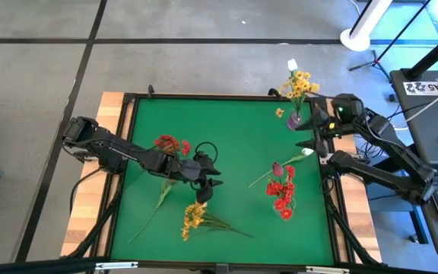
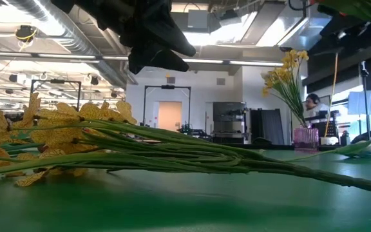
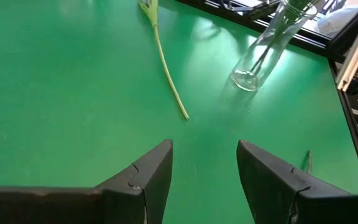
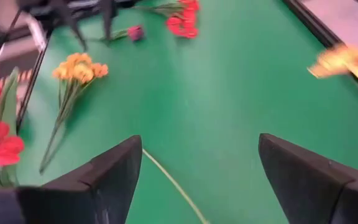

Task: Sort flowers into vase by color
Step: Put the white tulips into the purple vase

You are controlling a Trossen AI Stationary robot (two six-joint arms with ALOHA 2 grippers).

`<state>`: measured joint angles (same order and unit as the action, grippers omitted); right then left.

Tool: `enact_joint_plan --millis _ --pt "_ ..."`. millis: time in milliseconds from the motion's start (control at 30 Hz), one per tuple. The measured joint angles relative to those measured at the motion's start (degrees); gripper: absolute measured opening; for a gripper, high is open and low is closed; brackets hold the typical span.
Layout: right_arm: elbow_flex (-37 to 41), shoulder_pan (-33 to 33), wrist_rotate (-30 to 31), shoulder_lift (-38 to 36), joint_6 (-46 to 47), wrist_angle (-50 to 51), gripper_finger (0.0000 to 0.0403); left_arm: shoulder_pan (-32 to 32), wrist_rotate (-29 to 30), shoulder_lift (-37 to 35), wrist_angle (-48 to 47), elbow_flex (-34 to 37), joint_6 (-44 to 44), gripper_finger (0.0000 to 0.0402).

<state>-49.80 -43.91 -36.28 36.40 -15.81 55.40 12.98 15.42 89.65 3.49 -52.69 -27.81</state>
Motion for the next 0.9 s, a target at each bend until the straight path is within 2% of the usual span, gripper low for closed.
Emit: enact_joint_plan --millis 100,167,267,433,667,900 --pt "0.0 5.1 0.2 3.3 -2.7 -3.4 0.0319 -0.2 0.0 0.0 0.0 0.0 0.1 0.0173" --pt "0.0 9.3 2.5 6.2 -4.0 -5.4 0.0319 -0.5 0.0 0.0 0.1 0.0 0.2 0.0173" --pt "0.0 15.7 10.9 11.0 -8.6 -5.0 0.0319 -0.9 0.0 0.0 0.1 0.0 0.3 0.0173" --pt "0.0 23.7 26.1 20.3 -16.0 2.7 0.0319 -0.9 0.0 0.0 0.1 0.0 0.3 0.0173" --pt "0.2 29.7 29.0 31.2 -15.7 8.3 0.0319 -0.9 0.0 0.0 0.0 0.0 0.4 0.0173" --pt "6.3 30.8 31.7 37.0 -15.5 4.8 0.0319 -0.8 0.0 0.0 -0.1 0.0 0.4 0.0173"
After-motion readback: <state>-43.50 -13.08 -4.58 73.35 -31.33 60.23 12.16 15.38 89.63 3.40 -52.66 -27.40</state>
